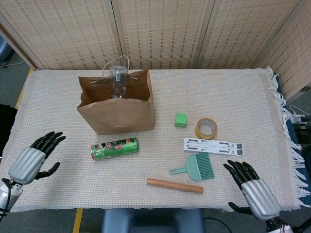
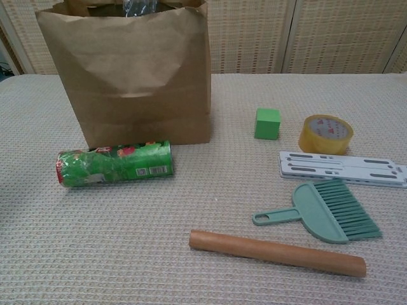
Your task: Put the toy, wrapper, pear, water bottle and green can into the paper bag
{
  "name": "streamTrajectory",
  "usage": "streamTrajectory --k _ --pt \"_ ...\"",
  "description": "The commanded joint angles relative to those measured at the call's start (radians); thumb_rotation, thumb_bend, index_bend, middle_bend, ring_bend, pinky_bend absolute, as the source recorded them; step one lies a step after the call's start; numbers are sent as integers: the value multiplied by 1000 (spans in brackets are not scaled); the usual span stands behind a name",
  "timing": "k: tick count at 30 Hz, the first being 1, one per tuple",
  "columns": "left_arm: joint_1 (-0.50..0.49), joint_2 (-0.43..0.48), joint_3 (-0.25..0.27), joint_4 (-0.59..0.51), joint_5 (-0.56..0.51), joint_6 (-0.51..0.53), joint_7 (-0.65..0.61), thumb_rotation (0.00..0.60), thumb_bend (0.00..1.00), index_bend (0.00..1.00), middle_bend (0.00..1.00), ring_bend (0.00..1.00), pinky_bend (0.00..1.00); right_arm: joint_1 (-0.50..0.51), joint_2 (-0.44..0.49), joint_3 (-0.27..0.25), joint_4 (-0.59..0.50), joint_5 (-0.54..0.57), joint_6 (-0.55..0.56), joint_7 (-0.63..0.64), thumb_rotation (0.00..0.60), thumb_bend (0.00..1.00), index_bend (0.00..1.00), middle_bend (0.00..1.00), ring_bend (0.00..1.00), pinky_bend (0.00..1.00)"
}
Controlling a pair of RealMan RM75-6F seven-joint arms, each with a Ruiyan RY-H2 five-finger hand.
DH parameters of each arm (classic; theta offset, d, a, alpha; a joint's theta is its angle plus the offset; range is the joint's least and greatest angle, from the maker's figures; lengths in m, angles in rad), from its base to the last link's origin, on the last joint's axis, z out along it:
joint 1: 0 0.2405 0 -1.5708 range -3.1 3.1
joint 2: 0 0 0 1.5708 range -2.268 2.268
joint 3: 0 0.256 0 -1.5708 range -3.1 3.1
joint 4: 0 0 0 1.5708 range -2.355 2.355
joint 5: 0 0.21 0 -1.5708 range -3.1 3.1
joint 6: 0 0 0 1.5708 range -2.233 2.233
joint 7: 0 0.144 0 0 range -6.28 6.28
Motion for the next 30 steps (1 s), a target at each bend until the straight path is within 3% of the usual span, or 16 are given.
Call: streamTrajectory --k 1,10,16,22,26,30 --pt "-33 -35 24 -51 6 -87 78 600 362 49 8 0 175 1 -1 3 0 5 -1 1 600 57 0 0 0 0" --pt "-120 -158 -27 -174 -170 -271 331 600 348 0 0 0 115 10 2 9 1 22 -11 13 600 57 0 0 0 0" --pt "-177 -264 -84 -230 -450 -339 593 600 347 0 0 0 51 12 8 9 1 18 -10 27 600 57 0 0 0 0" --pt "-206 -306 -107 -276 -644 -314 725 600 346 0 0 0 35 11 12 9 2 17 -7 34 600 57 0 0 0 0" --pt "-251 -392 -160 -330 -926 -187 866 600 347 0 0 0 19 11 15 5 3 10 -7 39 600 57 0 0 0 0" --pt "-286 -454 -182 -341 -1051 -96 930 600 347 0 0 0 5 8 15 1 5 -1 -5 40 600 57 0 0 0 0"
